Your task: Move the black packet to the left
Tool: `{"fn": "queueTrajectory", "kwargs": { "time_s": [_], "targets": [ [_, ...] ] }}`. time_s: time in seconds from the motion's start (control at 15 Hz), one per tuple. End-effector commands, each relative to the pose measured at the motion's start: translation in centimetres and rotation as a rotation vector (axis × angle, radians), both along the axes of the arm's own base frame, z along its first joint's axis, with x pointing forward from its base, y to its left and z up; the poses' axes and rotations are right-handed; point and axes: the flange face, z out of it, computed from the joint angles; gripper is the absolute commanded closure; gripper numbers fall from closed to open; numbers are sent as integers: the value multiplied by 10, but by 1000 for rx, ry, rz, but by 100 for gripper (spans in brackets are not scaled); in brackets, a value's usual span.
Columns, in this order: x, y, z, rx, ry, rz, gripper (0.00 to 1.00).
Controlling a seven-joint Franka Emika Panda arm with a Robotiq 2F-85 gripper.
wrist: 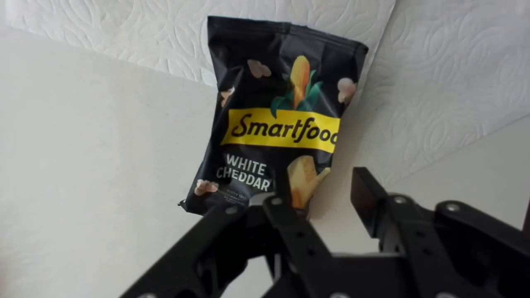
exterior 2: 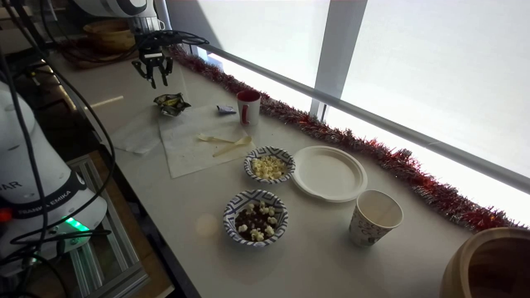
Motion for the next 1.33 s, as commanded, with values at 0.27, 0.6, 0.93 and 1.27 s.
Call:
{"fn": "queueTrajectory", "kwargs": {
  "time_s": [0.27,0.6,0.93,1.27],
  "targets": [
    [7,-65,115,-43,-143,-317,1],
    [-8,-182,161,-33,-199,-583,0],
    [-47,-302,173,16,-183,-866,0],
    [-61,-373,176,61,-158,-1020,0]
  ]
}}
